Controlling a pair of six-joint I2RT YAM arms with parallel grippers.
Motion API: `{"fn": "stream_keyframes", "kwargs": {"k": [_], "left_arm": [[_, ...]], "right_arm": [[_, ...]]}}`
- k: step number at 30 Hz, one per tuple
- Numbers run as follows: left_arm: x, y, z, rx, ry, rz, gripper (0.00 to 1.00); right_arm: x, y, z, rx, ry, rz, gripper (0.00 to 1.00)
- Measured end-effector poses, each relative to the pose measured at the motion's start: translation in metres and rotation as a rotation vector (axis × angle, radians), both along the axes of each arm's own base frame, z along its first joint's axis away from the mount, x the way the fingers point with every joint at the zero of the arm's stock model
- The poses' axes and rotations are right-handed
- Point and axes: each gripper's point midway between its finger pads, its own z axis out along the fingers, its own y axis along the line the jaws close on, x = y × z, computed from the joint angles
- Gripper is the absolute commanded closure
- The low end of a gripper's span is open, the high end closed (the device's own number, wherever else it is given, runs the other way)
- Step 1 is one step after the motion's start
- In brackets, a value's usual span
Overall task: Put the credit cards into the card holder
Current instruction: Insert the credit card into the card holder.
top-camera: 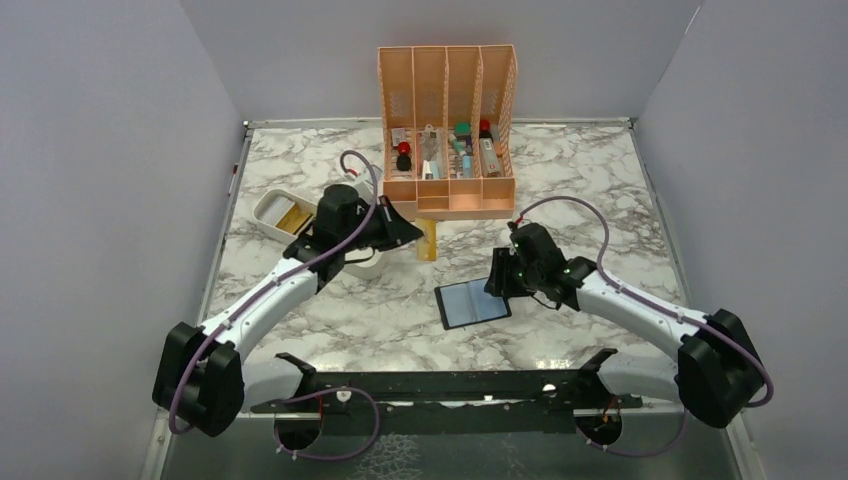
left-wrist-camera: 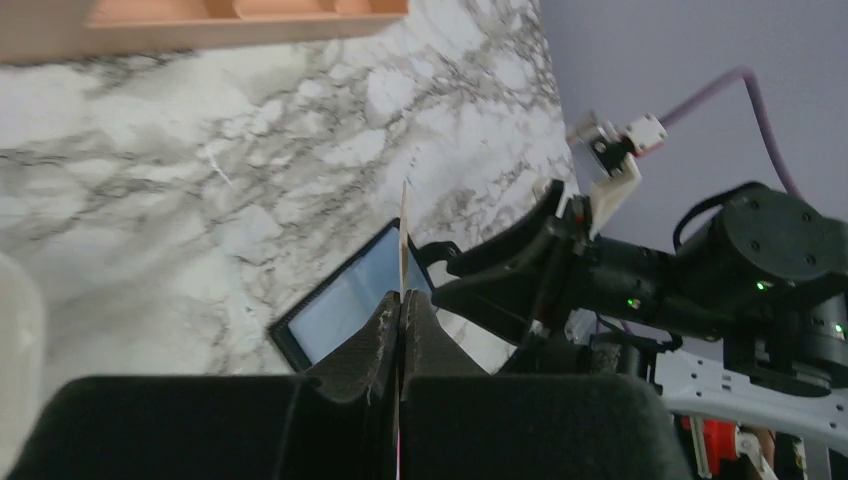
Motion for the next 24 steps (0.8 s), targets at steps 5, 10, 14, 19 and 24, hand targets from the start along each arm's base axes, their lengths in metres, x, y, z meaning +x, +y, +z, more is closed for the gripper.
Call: {"fn": "stream_keyframes", "kwargs": {"k": [5,10,14,19,24], "left_arm": [[-0.030,-0.047,-0.016,-0.057,0.044,-0.093,1.00],[-0.051,-0.069,-0.052,-0.041,0.118,-0.121,1.00],[-0.062,-0.080,-0.074,-0.003,0.155,-0.144,1.00],[-0.064,-0.082,-0.088,0.017,0.165,-0.153,1.00],[-0.067,-0.079,-0.103,0.042,0.178,-0.159,1.00]], "right_arm": [[0.012,-0.005,-0.014,-0.081,0.015,-0.027,0.48],[0.023,-0.022,-0.022,-0.171,-0.017,-0.089,0.52],[0.020,-0.026,-0.038,-0.205,0.029,-0.108,0.57],[0.006,-0.031,-0.049,-0.184,0.065,-0.146,0.58],[-0.014,-0.025,-0.050,-0.067,0.093,-0.150,0.62]]}}
